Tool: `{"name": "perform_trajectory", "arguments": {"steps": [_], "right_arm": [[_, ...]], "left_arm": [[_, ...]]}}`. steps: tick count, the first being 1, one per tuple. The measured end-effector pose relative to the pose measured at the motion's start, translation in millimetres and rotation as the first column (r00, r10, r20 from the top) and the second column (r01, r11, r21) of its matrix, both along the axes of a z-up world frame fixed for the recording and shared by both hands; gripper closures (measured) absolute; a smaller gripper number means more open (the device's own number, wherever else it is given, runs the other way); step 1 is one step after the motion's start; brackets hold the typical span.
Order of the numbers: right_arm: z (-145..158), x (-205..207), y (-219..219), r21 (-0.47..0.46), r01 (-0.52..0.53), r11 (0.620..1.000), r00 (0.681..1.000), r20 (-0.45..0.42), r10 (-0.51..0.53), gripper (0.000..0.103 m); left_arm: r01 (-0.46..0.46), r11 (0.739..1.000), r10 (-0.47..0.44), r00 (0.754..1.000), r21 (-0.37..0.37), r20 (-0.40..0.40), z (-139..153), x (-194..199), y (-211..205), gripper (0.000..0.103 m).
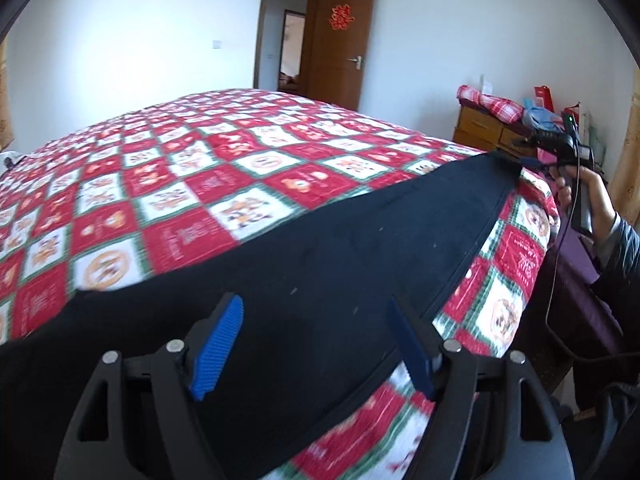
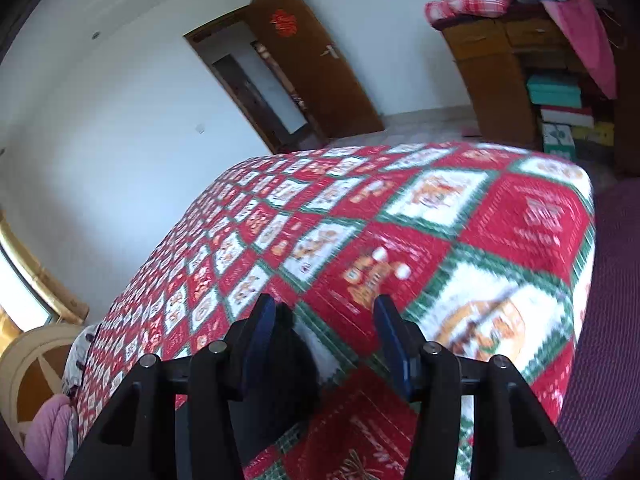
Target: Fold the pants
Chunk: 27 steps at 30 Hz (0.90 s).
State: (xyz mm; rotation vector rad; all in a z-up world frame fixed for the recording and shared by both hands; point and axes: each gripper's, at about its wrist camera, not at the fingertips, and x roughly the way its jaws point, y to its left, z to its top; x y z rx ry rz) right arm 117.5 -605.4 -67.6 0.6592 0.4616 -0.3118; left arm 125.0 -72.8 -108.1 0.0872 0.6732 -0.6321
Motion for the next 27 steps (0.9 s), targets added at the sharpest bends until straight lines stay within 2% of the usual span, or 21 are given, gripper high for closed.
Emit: {"name": "perform_trajectory", "arguments": {"steps": [4, 8, 9, 10, 12, 16, 18, 19, 21, 24, 25, 27], "right_arm": [[2, 37, -4, 0.045, -0.115, 0.992, 0.991, -0.069, 0.118, 0.05], [-25, 70, -1, 0.126, -0.204, 0.971, 0.962, -0.157, 0.222, 0.05], [-31, 77, 1, 0.149, -0.224, 0.963, 0.955, -0.162, 0.248, 0.054], [-34, 80, 3, 0.154, -0.244, 0.957, 0.95, -0.16, 0.268, 0.068], [-35, 79, 13, 0.143, -0.285, 0.948, 0.942, -0.142, 0.305, 0.085], [-28, 76, 22, 0.026, -0.288, 0.957, 0.954, -0.079, 0.29, 0.094], [-22, 73, 22, 0.002, -0.296, 0.955, 0.955, -0.019, 0.296, 0.094], [-20, 73, 23, -0.038, -0.28, 0.959, 0.96, -0.026, 0.279, 0.094], [-24, 77, 21, -0.095, -0.211, 0.973, 0.972, -0.123, 0.199, 0.093], [-35, 75, 0, 0.02, -0.164, 0.986, 0.976, -0.141, 0.166, 0.072], [-34, 70, -4, 0.02, -0.139, 0.99, 0.982, -0.125, 0.14, 0.068], [-22, 60, -3, -0.086, -0.058, 0.995, 0.988, -0.147, 0.045, 0.067]], "left_arm": [[0.011, 0.998, -0.014, 0.998, -0.059, -0.056, -3, 16, -10, 0.026], [-0.009, 0.998, 0.003, 0.995, -0.065, -0.1, -13, 23, -16, 0.026], [-0.013, 0.998, 0.005, 0.994, -0.065, -0.112, -17, 22, -17, 0.026], [-0.014, 0.998, 0.006, 0.993, -0.064, -0.12, -20, 21, -17, 0.026], [-0.014, 0.998, 0.006, 0.991, -0.058, -0.137, -27, 19, -19, 0.026], [-0.011, 1.0, 0.008, 0.993, -0.025, -0.119, -30, 16, -26, 0.023], [-0.008, 1.0, 0.006, 0.994, -0.021, -0.113, -30, 15, -27, 0.02], [-0.009, 1.0, 0.007, 0.994, -0.02, -0.112, -31, 15, -28, 0.019], [-0.01, 1.0, 0.008, 0.995, -0.017, -0.104, -31, 14, -29, 0.018], [-0.019, 1.0, 0.017, 0.996, -0.018, -0.088, -27, 10, -28, 0.018], [-0.018, 0.999, 0.016, 0.997, -0.032, -0.072, -23, 6, -27, 0.018], [-0.022, 0.999, 0.02, 0.999, -0.038, -0.035, -15, 1, -25, 0.018]]}}
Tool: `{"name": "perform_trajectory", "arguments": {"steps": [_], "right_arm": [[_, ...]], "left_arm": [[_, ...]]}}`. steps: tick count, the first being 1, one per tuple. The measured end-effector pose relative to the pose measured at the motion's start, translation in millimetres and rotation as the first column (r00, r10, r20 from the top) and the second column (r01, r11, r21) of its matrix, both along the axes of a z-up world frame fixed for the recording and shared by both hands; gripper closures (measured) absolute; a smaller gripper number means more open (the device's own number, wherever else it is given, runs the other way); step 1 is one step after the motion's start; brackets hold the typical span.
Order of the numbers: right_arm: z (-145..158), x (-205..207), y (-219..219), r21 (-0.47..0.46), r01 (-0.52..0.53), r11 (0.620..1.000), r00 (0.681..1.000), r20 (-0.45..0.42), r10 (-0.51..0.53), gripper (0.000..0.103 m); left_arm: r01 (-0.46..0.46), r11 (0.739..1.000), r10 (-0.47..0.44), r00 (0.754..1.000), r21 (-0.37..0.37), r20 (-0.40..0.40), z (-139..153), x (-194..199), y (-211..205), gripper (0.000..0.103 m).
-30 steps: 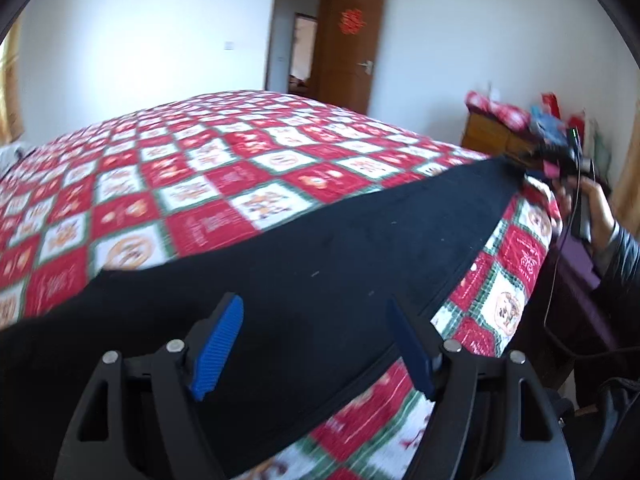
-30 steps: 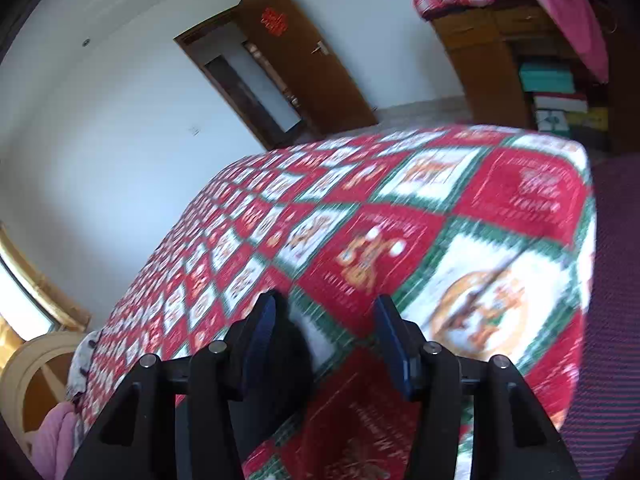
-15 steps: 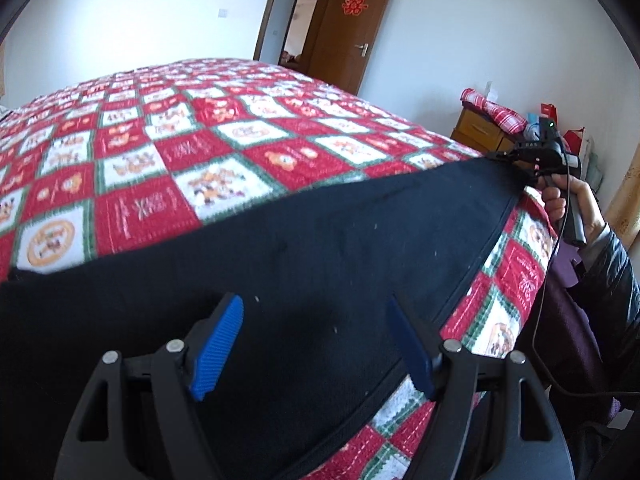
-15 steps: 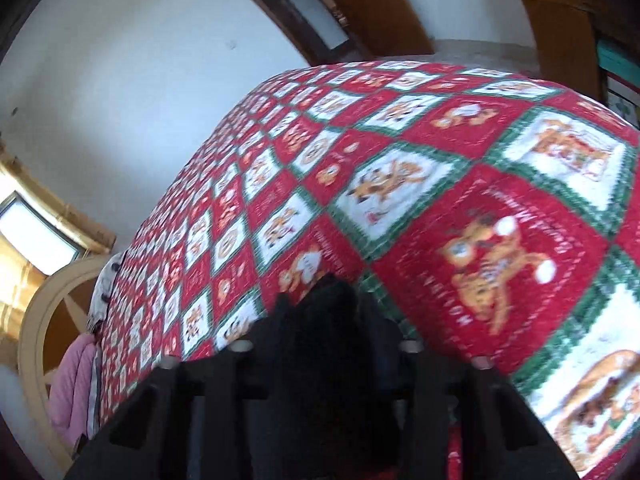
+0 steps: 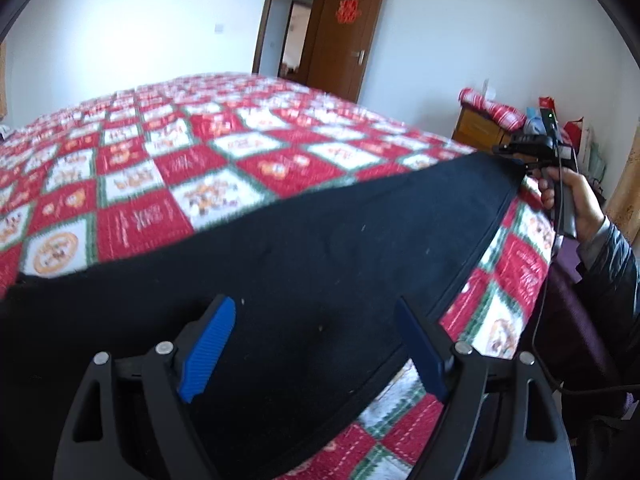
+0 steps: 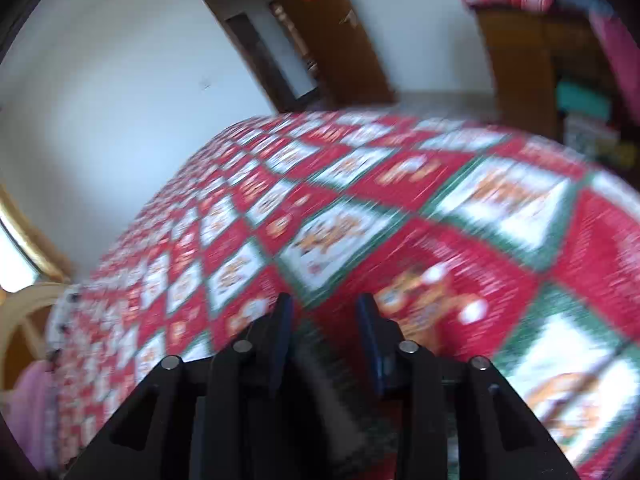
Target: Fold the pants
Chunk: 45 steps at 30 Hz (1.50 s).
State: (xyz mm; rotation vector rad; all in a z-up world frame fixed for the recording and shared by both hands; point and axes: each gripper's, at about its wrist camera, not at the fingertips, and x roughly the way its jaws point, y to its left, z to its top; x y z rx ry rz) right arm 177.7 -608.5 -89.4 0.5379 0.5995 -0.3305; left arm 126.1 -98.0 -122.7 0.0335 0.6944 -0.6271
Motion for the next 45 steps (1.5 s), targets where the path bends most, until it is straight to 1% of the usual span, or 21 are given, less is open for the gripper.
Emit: {"name": "perform_trajectory", "arguments": {"steps": [1, 3, 5, 6, 8, 9, 11, 13, 14, 15, 17, 20, 22, 24, 26, 29, 34, 37, 39, 42, 45], "right_arm": [[9, -5, 4, -0.055, 0.016, 0.998, 1.0, 0.005, -0.016, 0.067], [25, -13, 14, -0.057, 0.0, 0.998, 0.999, 0.05, 0.003, 0.066], [35, -13, 32, -0.043, -0.075, 0.996, 0.994, 0.072, 0.078, 0.059], [37, -9, 45, -0.046, -0.13, 0.99, 0.989, 0.064, 0.132, 0.058], [34, 1, 82, -0.048, -0.272, 0.961, 0.962, 0.027, 0.273, 0.058], [29, 8, 101, -0.042, -0.351, 0.935, 0.936, 0.001, 0.352, 0.058], [16, 16, 127, -0.047, -0.434, 0.9, 0.9, -0.06, 0.431, 0.058], [-5, 25, 146, -0.061, -0.478, 0.876, 0.871, -0.161, 0.464, 0.058], [-16, 28, 150, -0.057, -0.479, 0.876, 0.863, -0.213, 0.458, 0.058], [-25, 30, 151, -0.062, -0.473, 0.879, 0.862, -0.24, 0.447, 0.058], [-29, 26, 155, -0.102, -0.476, 0.874, 0.862, -0.252, 0.44, 0.058], [-17, 22, 165, -0.154, -0.485, 0.861, 0.859, -0.269, 0.436, 0.058], [-6, 25, 172, -0.09, -0.519, 0.85, 0.843, -0.216, 0.492, 0.058], [-2, 32, 189, -0.003, -0.579, 0.815, 0.807, -0.148, 0.572, 0.058], [-2, 47, 223, 0.103, -0.66, 0.744, 0.739, -0.093, 0.668, 0.058], [-5, 67, 281, 0.183, -0.743, 0.644, 0.648, -0.044, 0.76, 0.058], [-20, 102, 386, 0.311, -0.824, 0.474, 0.493, -0.02, 0.87, 0.058], [-29, 119, 439, 0.359, -0.843, 0.401, 0.421, -0.026, 0.907, 0.058], [-33, 128, 466, 0.392, -0.841, 0.372, 0.392, -0.032, 0.92, 0.058], [-37, 141, 505, 0.364, -0.851, 0.378, 0.373, -0.089, 0.924, 0.058], [-46, 152, 527, 0.413, -0.839, 0.355, 0.344, -0.104, 0.933, 0.058]], "left_arm": [[-0.005, 1.0, 0.004, 1.0, 0.008, 0.016, 3, -2, 1, 0.018], [-0.022, 0.999, 0.021, 0.999, 0.025, 0.038, 5, -2, 3, 0.018], [-0.053, 0.998, 0.052, 0.998, 0.037, 0.031, 2, 1, 9, 0.018], [-0.075, 0.996, 0.074, 0.997, 0.042, 0.019, -1, 4, 13, 0.018], [-0.112, 0.993, 0.112, 0.994, 0.033, -0.011, -6, 9, 24, 0.018], [-0.125, 0.992, 0.126, 0.992, 0.031, -0.019, -7, 10, 28, 0.018], [-0.152, 0.988, 0.153, 0.988, 0.037, -0.03, -11, 13, 35, 0.018], [-0.18, 0.983, 0.182, 0.982, 0.046, -0.04, -15, 15, 43, 0.018], [-0.191, 0.981, 0.192, 0.98, 0.039, -0.046, -17, 15, 48, 0.018], [-0.197, 0.98, 0.198, 0.979, 0.015, -0.047, -16, 15, 53, 0.018], [-0.232, 0.973, 0.231, 0.973, -0.007, -0.024, -11, 10, 64, 0.018], [-0.308, 0.951, 0.309, 0.95, -0.014, 0.037, -3, 2, 87, 0.018], [-0.364, 0.931, 0.365, 0.93, -0.023, 0.047, 0, -1, 105, 0.017], [-0.413, 0.91, 0.414, 0.909, -0.032, 0.043, 0, -1, 120, 0.017], [-0.438, 0.898, 0.44, 0.898, -0.051, 0.034, -2, 0, 129, 0.017], [-0.472, 0.88, 0.474, 0.88, -0.054, 0.029, -6, 0, 141, 0.016], [-0.528, 0.848, 0.529, 0.849, -0.042, 0.003, -15, 2, 160, 0.016], [-0.538, 0.841, 0.538, 0.843, -0.057, -0.01, -18, -1, 170, 0.016], [-0.537, 0.842, 0.538, 0.843, -0.043, -0.008, -21, -3, 170, 0.016], [-0.538, 0.842, 0.539, 0.842, -0.044, 0.003, -23, -2, 169, 0.015], [-0.531, 0.847, 0.532, 0.847, -0.039, 0.014, -24, -2, 168, 0.011]]}}
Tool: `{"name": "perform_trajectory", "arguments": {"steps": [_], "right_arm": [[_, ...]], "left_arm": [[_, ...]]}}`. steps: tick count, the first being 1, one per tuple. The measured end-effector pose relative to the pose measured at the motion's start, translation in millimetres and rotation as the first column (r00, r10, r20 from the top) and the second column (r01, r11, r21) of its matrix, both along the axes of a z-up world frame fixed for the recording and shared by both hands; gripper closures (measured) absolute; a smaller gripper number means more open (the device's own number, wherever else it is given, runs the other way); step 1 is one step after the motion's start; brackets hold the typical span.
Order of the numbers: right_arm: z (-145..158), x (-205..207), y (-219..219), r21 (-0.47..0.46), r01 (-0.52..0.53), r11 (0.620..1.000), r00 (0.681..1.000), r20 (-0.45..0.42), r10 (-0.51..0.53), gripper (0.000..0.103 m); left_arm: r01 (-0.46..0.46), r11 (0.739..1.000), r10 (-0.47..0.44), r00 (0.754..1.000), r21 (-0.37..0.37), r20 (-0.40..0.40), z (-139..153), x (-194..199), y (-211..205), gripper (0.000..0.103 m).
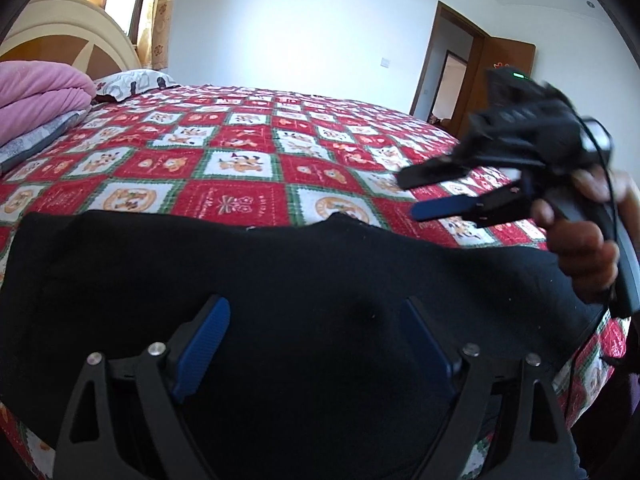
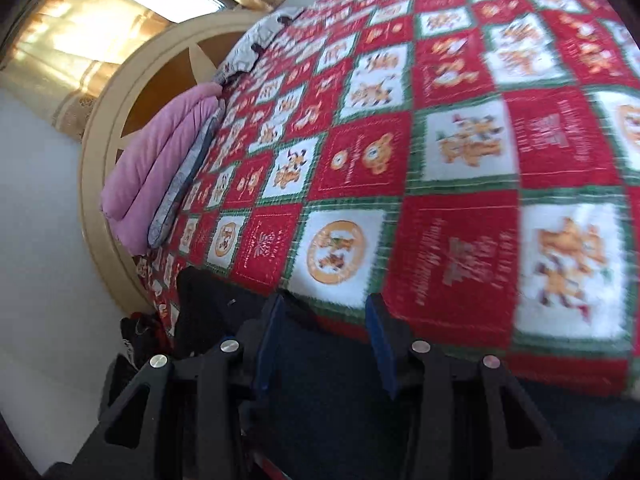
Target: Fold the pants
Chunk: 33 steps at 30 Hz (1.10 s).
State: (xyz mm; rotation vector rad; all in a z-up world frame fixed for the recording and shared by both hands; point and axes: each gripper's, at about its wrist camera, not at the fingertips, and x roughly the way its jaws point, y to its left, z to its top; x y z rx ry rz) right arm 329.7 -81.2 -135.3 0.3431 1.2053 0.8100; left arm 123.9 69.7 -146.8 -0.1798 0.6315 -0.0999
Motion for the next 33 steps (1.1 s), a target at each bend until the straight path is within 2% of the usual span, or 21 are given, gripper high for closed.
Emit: {"name": "perform_trajectory", "arguments": {"steps": [7, 9, 14, 17, 19, 21, 22, 23, 25, 31, 33], "right_arm": [[-17, 21, 28, 0.065, -0.045, 0.997, 0.989, -0.141, 0.054, 0.058], [-18, 22, 35, 0.078, -0.064, 0.995, 0.983, -0.166, 0.077, 0.058], [-26, 20, 55, 0.021, -0.119, 0.993, 0.971, -0.205, 0.121, 0.059], [-31, 19, 59, 0.031, -0.127, 0.991, 0.966, -0.223, 0.131, 0.068], [-35, 20, 60, 0.061, -0.119, 0.991, 0.96, -0.248, 0.13, 0.077], [-40, 20, 60, 0.086, -0.109, 0.99, 0.954, -0.27, 0.128, 0.082], [-42, 20, 59, 0.093, -0.102, 0.99, 0.953, -0.276, 0.124, 0.09], [-43, 20, 57, 0.091, -0.09, 0.992, 0.955, -0.276, 0.112, 0.096], [-41, 21, 52, 0.09, -0.054, 0.994, 0.964, -0.254, 0.075, 0.098], [-17, 23, 43, 0.091, 0.006, 0.996, 0.991, -0.131, 0.006, 0.1], [-18, 25, 44, 0.073, 0.006, 0.997, 0.992, -0.125, 0.003, 0.1]], "left_arm": [[0.002, 0.995, -0.003, 1.0, 0.097, 0.012, -4, -2, -14, 0.005], [0.001, 0.995, -0.003, 1.0, 0.103, 0.015, -5, -3, -15, 0.005], [0.002, 0.995, -0.004, 1.0, 0.096, 0.023, -5, -4, -15, 0.003], [0.003, 0.993, -0.006, 1.0, 0.115, 0.024, -6, -5, -17, 0.002], [0.005, 0.993, -0.008, 1.0, 0.121, 0.025, -6, -6, -19, 0.002], [0.004, 0.992, -0.007, 1.0, 0.122, 0.025, -6, -6, -19, 0.001], [0.004, 0.992, -0.007, 1.0, 0.122, 0.026, -6, -6, -19, 0.001], [0.004, 0.992, -0.008, 1.0, 0.123, 0.026, -6, -6, -19, 0.001], [0.005, 0.992, -0.008, 1.0, 0.129, 0.028, -6, -7, -20, 0.001], [0.005, 0.99, -0.01, 0.999, 0.139, 0.034, -7, -7, -21, 0.0], [0.005, 0.99, -0.011, 0.999, 0.144, 0.036, -7, -8, -22, 0.0]]}}
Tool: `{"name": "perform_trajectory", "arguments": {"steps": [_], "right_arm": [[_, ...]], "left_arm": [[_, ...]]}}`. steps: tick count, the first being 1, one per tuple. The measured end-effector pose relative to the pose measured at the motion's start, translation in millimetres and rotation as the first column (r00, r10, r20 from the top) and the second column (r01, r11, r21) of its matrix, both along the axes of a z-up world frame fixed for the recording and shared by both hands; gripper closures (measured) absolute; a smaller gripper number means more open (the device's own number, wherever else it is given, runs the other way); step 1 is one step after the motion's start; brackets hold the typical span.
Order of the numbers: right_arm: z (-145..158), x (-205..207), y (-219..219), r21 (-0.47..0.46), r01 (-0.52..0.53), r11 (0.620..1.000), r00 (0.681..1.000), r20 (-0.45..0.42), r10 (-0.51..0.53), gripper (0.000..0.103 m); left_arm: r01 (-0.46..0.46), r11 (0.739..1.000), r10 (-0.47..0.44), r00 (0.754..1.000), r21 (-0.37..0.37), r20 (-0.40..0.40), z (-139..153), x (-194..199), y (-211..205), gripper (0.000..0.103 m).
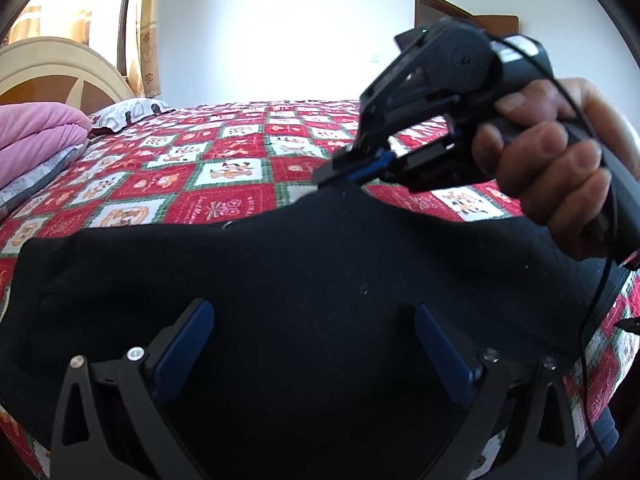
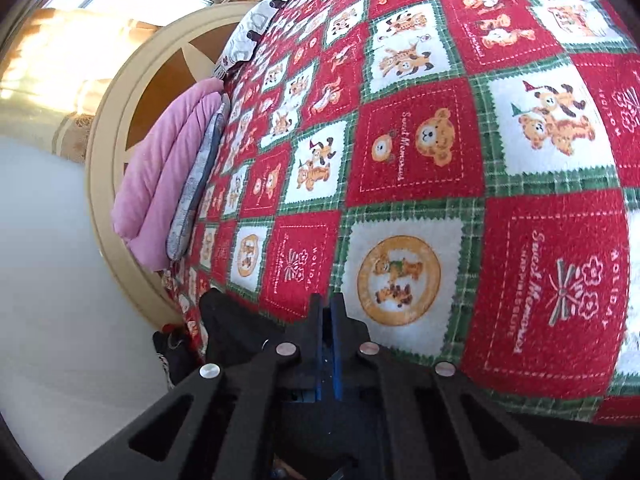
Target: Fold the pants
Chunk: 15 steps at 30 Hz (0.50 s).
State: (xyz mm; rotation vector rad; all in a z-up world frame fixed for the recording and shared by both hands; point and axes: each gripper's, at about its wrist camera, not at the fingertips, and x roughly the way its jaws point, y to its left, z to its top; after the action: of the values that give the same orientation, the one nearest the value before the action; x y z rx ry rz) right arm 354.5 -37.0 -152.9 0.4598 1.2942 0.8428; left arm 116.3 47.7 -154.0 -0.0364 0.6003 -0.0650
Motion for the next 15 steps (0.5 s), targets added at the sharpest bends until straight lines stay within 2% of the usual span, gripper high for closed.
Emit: {"name": "perform_trajectory", "arguments": {"steps": [4, 8, 11, 12, 14, 15], "right_arm": [[-15, 6, 5, -0.052, 0.019, 0.998, 1.0, -0.003, -0.019, 0.101], [-22, 9, 3, -0.034, 0.029, 0.999, 0.999, -0.016, -0.029, 0.101], [-16, 6, 2, -0.025, 0.007, 1.0, 1.0, 0.009, -0.007, 0.098], [-11, 4, -2, -0.036, 0.032, 0.999, 0.999, 0.03, -0.031, 0.095], [4, -4, -17, -0.048, 0.081, 0.996, 0.993, 0.095, -0.077, 0.077], [14, -12, -28, -0.037, 0.101, 0.994, 0.988, 0.122, -0.096, 0.062]], "left_arm": [[0.001, 1.0, -0.001, 1.0, 0.01, 0.007, -1, 0, -1, 0.0], [0.0, 1.0, 0.0, 1.0, 0.014, 0.019, -2, -1, -1, 0.0], [-0.003, 1.0, 0.003, 1.0, 0.008, 0.019, -1, -1, 0, 0.0], [-0.008, 1.0, 0.008, 1.0, 0.0, 0.019, 1, -2, 1, 0.0], [-0.034, 0.999, 0.034, 0.999, -0.005, 0.025, 5, -4, 3, 0.0], [-0.049, 0.999, 0.049, 0.998, -0.017, 0.034, 8, -6, 6, 0.0]]}}
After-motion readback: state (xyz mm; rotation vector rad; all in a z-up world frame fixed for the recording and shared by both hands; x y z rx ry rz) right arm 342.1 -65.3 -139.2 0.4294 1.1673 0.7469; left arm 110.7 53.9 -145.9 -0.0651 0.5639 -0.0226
